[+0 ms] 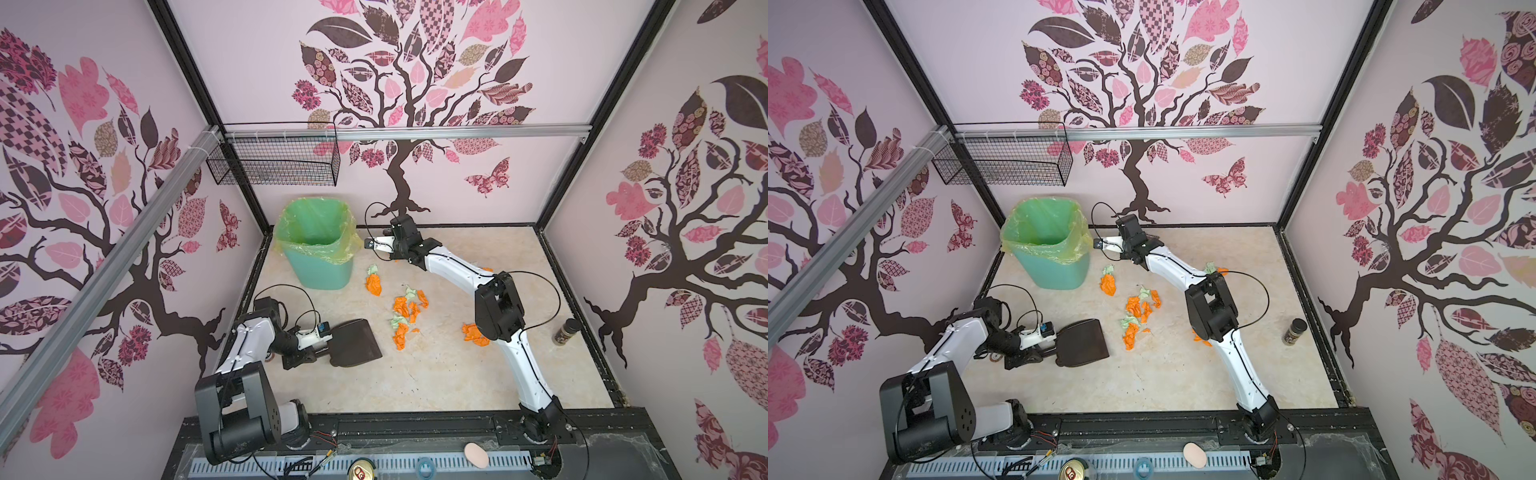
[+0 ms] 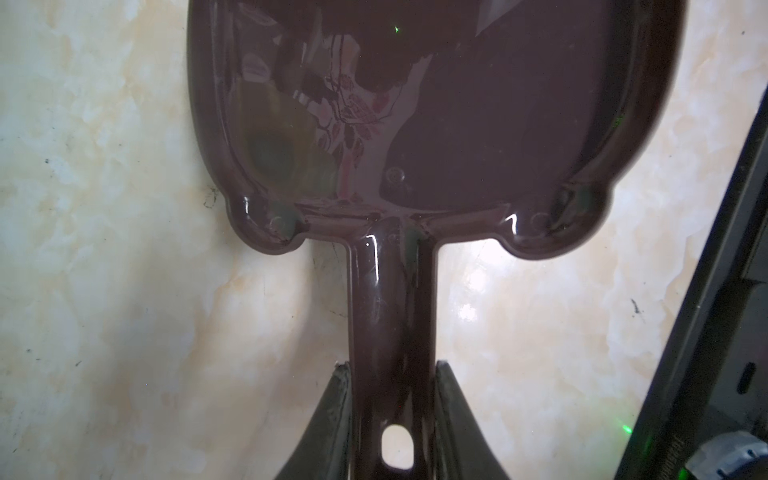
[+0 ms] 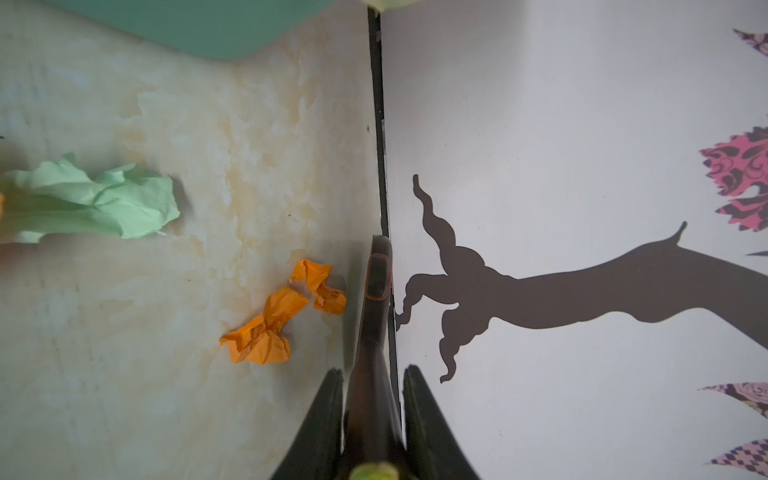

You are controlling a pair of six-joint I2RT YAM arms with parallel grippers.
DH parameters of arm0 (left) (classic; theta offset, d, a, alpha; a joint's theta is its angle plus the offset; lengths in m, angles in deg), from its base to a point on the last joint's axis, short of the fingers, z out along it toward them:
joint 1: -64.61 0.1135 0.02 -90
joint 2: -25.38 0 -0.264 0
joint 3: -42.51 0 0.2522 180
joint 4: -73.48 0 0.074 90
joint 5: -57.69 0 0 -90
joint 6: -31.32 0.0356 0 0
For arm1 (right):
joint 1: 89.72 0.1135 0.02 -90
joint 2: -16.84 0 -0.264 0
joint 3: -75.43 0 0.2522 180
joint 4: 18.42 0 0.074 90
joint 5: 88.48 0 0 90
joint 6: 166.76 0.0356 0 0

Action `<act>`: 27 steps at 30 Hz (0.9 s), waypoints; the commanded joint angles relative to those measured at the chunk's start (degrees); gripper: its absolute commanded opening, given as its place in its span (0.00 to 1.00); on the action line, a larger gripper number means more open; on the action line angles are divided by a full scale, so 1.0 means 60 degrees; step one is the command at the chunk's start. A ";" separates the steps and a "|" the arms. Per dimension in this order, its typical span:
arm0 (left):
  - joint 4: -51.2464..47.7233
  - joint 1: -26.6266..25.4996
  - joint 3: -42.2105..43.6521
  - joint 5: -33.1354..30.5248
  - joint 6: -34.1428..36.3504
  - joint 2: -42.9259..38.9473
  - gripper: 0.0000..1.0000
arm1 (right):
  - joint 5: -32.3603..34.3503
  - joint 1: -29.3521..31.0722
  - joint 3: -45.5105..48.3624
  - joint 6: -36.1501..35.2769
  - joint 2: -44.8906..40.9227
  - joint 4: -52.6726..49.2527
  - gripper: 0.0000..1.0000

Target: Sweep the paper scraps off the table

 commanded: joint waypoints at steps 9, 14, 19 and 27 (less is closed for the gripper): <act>0.0075 0.0050 -0.0281 0.0340 0.0003 0.0042 0.13 | -0.0648 0.1043 0.1701 -0.0316 -0.1421 -0.1304 0.00; -0.0032 0.0050 -0.0324 0.0301 0.0032 -0.0122 0.13 | -0.0218 0.1930 0.3689 -0.0233 -0.2833 -0.1231 0.00; -0.0115 0.0044 -0.0294 0.0285 0.0138 -0.0280 0.13 | 0.0295 0.2794 0.5784 -0.0134 -0.4539 -0.1138 0.00; -0.0098 0.0050 -0.0282 0.0262 0.0142 -0.0212 0.13 | 0.1510 0.4381 0.7594 0.1020 -0.7223 -0.1956 0.00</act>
